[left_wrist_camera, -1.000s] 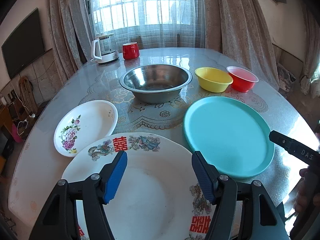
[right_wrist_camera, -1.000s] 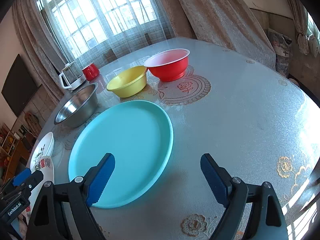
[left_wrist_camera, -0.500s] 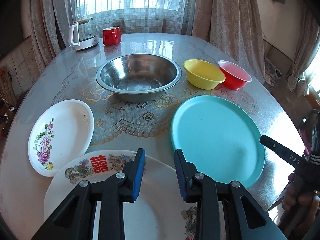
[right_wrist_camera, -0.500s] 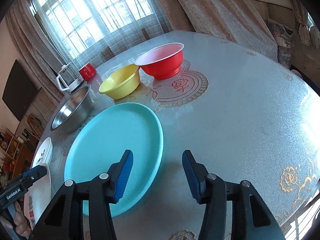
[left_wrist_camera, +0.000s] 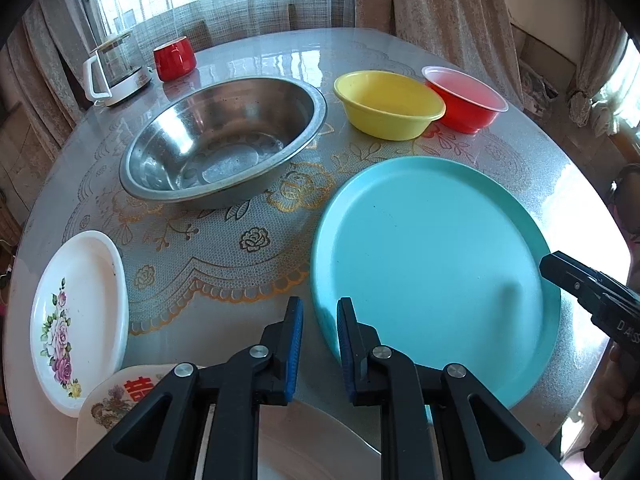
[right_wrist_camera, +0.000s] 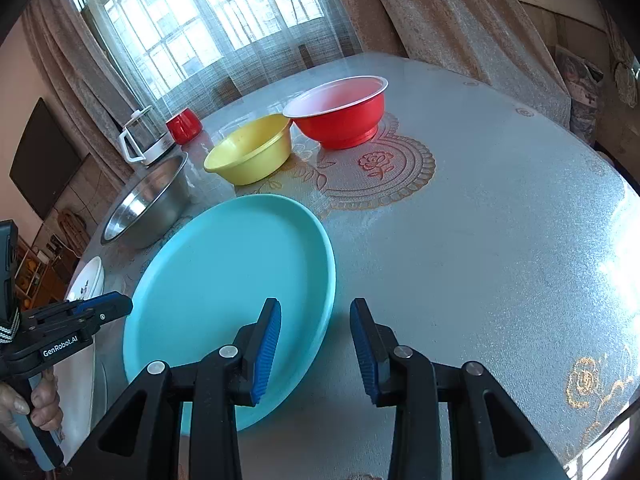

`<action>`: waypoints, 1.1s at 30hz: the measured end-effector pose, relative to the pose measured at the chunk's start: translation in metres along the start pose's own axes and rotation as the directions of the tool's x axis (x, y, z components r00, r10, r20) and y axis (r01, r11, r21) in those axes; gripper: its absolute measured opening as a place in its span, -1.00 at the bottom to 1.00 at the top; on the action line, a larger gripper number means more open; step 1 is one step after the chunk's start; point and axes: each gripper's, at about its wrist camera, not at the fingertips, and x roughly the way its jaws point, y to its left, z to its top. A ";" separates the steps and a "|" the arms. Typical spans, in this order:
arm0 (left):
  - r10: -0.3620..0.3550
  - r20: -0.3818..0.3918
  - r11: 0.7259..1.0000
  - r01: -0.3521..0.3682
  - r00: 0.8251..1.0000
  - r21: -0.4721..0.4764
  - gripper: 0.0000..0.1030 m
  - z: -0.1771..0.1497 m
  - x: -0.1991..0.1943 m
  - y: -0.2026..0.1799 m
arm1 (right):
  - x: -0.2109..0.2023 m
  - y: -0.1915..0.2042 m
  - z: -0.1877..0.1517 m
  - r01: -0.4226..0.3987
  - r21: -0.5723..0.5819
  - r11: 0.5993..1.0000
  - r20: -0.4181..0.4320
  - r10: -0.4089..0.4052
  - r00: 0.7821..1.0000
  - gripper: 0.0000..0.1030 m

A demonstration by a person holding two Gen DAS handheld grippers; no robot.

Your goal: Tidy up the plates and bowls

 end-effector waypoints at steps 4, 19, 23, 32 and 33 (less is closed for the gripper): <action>0.025 0.008 0.999 -0.025 1.000 0.033 -0.70 0.001 0.006 -0.005 | 0.004 0.007 0.000 0.012 -0.033 0.999 0.004 -0.012 1.000 -0.35; 0.055 0.013 0.998 -0.055 0.998 -0.009 -0.76 0.002 0.006 0.023 | 0.014 0.018 0.002 -0.007 -0.047 0.999 -0.021 0.006 1.000 -0.77; 0.047 0.020 0.999 -0.047 0.999 -0.019 -0.77 0.001 0.005 0.027 | 0.015 0.024 0.002 0.012 -0.060 0.998 -0.007 -0.012 1.000 -0.77; 0.025 0.037 0.999 -0.023 0.999 -0.032 -0.77 -0.001 0.002 0.032 | 0.012 0.032 0.005 0.043 -0.124 0.991 0.031 -0.039 0.999 -0.77; 0.027 0.038 0.999 -0.026 0.999 -0.028 -0.77 -0.001 0.002 0.032 | 0.015 0.030 0.003 0.038 -0.115 0.993 0.017 -0.036 0.999 -0.77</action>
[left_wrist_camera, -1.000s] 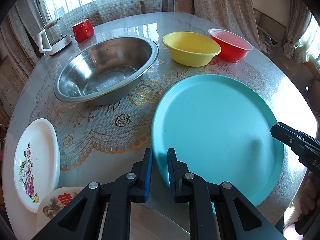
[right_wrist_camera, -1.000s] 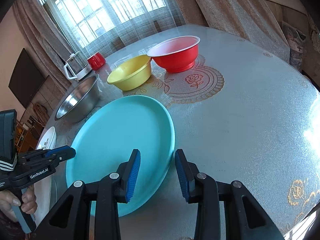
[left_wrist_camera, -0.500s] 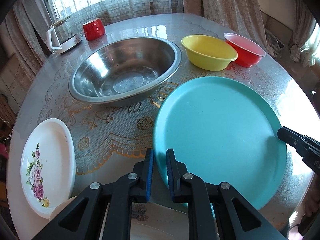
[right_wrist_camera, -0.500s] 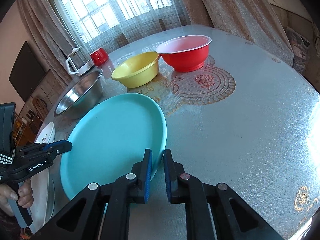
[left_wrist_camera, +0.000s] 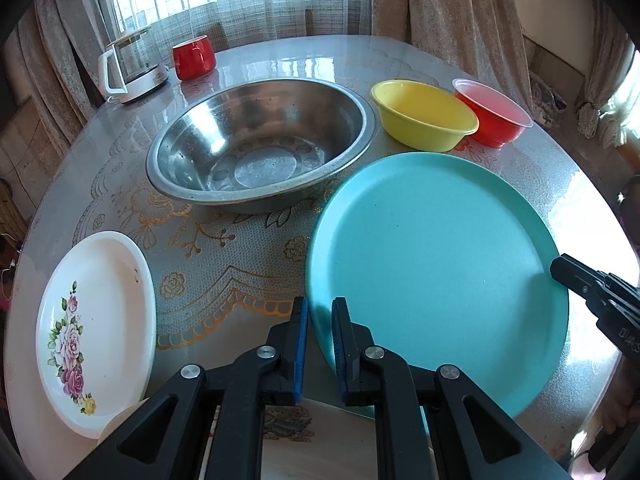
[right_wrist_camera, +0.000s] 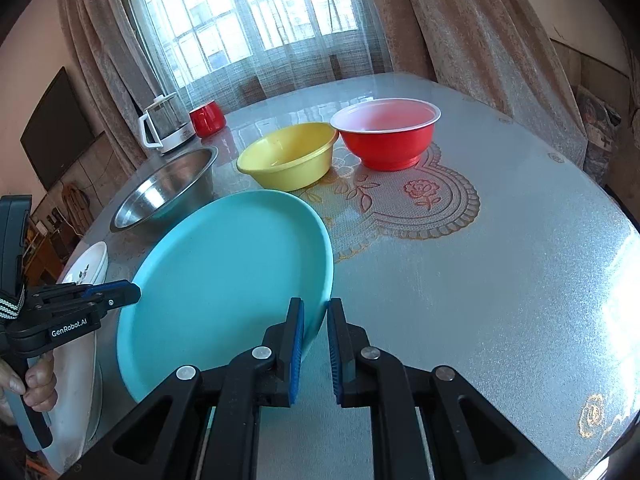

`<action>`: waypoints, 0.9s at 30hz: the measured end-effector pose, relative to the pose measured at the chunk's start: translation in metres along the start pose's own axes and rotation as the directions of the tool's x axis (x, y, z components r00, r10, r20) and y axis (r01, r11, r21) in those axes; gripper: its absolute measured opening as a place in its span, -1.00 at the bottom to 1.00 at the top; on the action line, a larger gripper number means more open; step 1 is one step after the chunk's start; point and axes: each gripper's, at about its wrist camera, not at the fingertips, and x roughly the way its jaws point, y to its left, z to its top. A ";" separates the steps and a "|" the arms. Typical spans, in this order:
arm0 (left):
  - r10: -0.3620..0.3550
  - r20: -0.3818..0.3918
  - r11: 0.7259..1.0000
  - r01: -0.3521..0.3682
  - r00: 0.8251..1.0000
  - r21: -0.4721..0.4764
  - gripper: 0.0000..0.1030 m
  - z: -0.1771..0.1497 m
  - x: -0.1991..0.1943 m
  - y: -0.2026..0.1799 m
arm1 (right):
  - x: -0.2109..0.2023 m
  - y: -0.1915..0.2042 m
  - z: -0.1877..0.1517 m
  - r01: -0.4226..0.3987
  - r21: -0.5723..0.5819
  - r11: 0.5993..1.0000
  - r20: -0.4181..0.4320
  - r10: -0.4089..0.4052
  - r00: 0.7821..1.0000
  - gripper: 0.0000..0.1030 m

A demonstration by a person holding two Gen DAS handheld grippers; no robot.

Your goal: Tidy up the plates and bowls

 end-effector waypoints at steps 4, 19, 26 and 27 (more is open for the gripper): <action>0.003 -0.004 1.000 -0.003 1.000 0.021 -0.77 0.002 0.002 0.003 | 0.003 -0.001 -0.005 -0.029 0.020 0.999 -0.018 0.029 0.999 -0.75; 0.001 0.007 0.999 -0.001 1.000 0.038 -0.79 0.005 0.005 0.007 | 0.006 0.007 -0.004 0.014 -0.017 1.000 -0.015 -0.014 1.000 -0.74; -0.015 0.008 1.000 0.015 1.000 0.000 -0.79 0.003 0.005 0.011 | 0.007 0.016 -0.006 0.072 -0.067 0.995 0.001 -0.072 0.997 -0.72; -0.016 0.008 1.000 0.016 1.000 -0.003 -0.78 0.003 0.005 0.011 | 0.007 0.016 -0.006 0.069 -0.069 0.995 -0.003 -0.069 0.998 -0.70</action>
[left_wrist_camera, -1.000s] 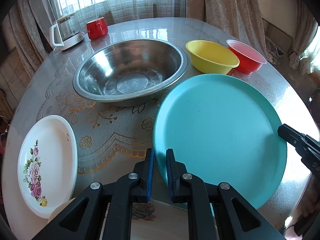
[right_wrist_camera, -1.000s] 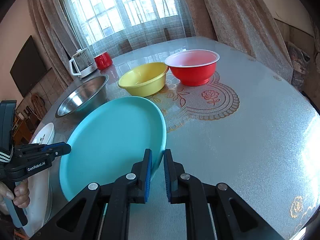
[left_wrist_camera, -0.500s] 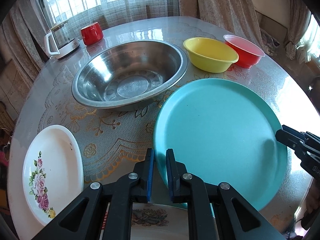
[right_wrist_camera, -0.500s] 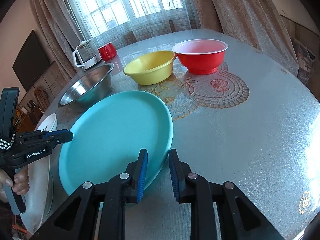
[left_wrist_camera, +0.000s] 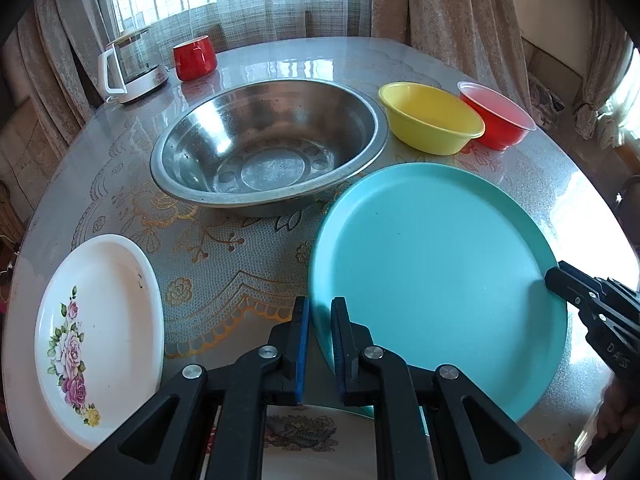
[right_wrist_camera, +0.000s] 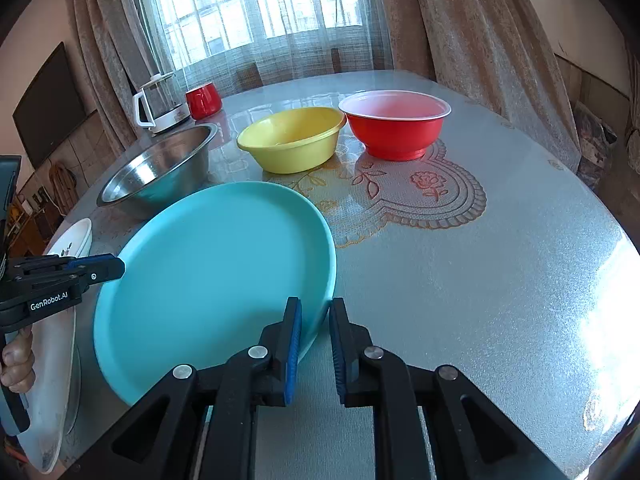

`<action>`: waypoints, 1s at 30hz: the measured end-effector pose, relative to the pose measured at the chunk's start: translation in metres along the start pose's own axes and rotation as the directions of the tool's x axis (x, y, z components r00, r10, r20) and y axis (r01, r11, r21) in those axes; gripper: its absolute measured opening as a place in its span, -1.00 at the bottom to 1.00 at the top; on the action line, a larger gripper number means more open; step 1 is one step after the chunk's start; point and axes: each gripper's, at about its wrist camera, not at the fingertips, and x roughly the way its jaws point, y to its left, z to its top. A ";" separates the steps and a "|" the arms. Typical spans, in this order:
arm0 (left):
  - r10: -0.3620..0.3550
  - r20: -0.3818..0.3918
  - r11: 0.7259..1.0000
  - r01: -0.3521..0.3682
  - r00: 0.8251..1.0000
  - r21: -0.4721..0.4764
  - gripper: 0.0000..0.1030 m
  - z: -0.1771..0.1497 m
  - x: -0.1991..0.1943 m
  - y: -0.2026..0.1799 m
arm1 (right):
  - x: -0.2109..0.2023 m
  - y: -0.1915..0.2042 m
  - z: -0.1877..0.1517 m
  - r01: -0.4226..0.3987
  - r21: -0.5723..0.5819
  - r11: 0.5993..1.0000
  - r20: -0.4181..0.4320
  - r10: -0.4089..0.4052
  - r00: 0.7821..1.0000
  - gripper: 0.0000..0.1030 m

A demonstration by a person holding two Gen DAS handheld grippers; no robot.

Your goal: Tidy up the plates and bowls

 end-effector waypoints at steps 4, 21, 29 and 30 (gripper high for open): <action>0.008 0.019 1.000 -0.008 1.000 -0.003 -0.78 -0.001 -0.005 -0.001 | 0.000 0.003 -0.001 -0.002 -0.025 1.000 -0.002 0.002 1.000 -0.63; 0.034 0.111 0.983 -0.013 0.993 -0.182 -0.73 -0.031 -0.053 0.046 | -0.005 0.002 -0.001 -0.014 0.019 1.000 -0.042 0.015 0.999 -0.47; 0.118 0.149 0.926 -0.055 0.982 -0.374 -0.58 -0.067 -0.085 0.118 | -0.033 0.015 0.021 -0.085 -0.004 0.996 0.047 0.085 0.995 -0.40; 0.131 0.146 0.915 -0.062 0.981 -0.400 -0.58 -0.071 -0.086 0.128 | -0.034 0.022 0.025 -0.128 -0.020 0.992 0.040 0.129 0.991 -0.39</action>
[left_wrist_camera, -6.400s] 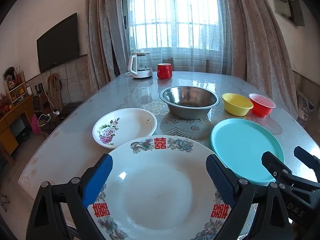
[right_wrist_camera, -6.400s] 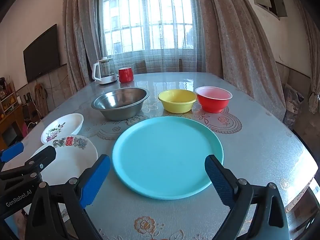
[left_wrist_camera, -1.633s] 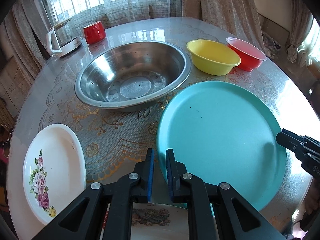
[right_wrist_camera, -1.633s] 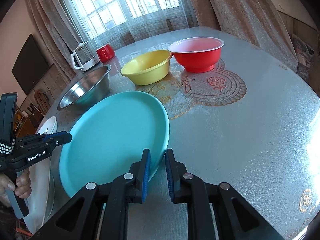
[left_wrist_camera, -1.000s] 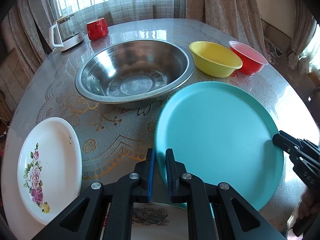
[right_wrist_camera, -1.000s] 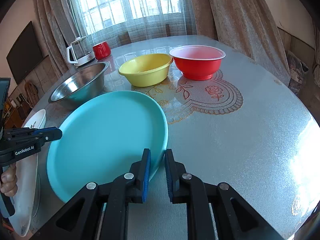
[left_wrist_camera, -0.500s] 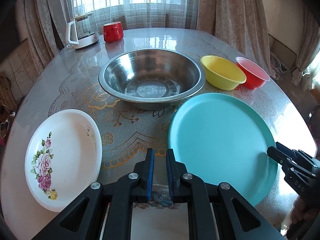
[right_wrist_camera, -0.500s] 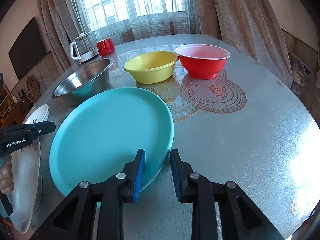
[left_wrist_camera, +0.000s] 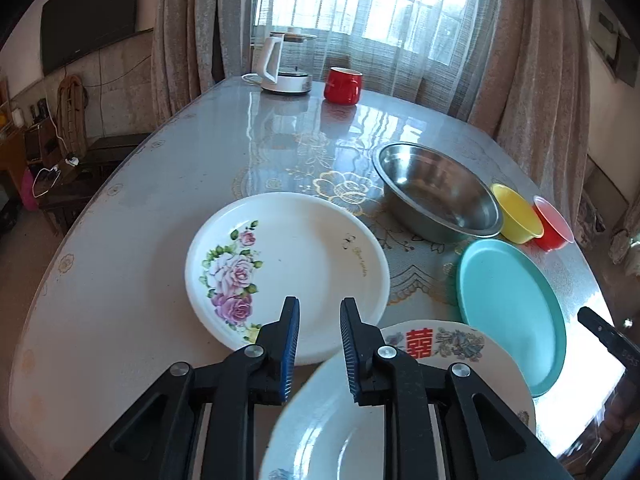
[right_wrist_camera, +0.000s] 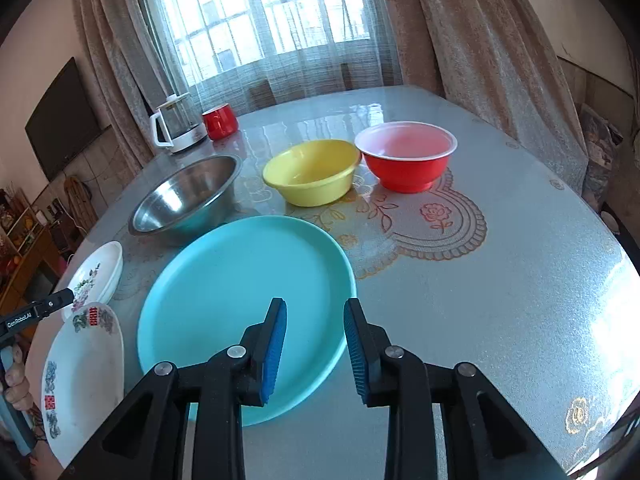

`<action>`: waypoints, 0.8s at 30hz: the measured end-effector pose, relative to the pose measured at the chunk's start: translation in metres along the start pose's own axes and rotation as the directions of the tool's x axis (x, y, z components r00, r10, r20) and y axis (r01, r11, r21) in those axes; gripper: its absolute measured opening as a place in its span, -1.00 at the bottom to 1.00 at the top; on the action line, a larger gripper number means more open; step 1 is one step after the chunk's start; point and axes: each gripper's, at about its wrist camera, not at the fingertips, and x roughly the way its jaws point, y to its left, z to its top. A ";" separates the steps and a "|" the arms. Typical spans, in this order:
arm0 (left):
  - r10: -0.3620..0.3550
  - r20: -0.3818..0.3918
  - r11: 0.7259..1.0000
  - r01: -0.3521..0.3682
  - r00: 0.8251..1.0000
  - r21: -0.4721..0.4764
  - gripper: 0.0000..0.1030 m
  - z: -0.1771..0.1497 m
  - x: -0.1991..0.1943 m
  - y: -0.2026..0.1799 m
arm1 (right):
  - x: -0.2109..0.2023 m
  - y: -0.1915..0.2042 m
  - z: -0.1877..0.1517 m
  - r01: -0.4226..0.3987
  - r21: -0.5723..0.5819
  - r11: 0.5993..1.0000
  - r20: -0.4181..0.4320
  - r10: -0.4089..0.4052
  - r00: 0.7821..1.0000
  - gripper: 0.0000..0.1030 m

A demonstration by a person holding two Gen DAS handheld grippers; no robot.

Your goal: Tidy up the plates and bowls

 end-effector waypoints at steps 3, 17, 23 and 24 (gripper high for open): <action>0.021 0.000 0.997 -0.021 1.000 -0.080 -0.57 -0.003 0.000 0.029 | 0.007 0.031 0.010 -0.128 -0.062 0.990 -0.034 0.126 0.991 -0.40; 0.011 -0.001 0.971 -0.011 1.000 -0.240 -0.44 -0.009 0.008 0.090 | 0.080 0.165 0.028 -0.431 -0.095 0.897 -0.299 0.387 0.872 -0.39; -0.015 0.006 0.970 0.016 1.000 -0.243 -0.38 0.002 0.020 0.097 | 0.128 0.177 0.034 -0.387 -0.023 0.922 -0.361 0.353 0.863 -0.39; -0.020 0.000 0.972 0.019 1.000 -0.236 -0.38 0.003 0.024 0.097 | 0.133 0.179 0.035 -0.387 -0.018 0.922 -0.369 0.353 0.860 -0.39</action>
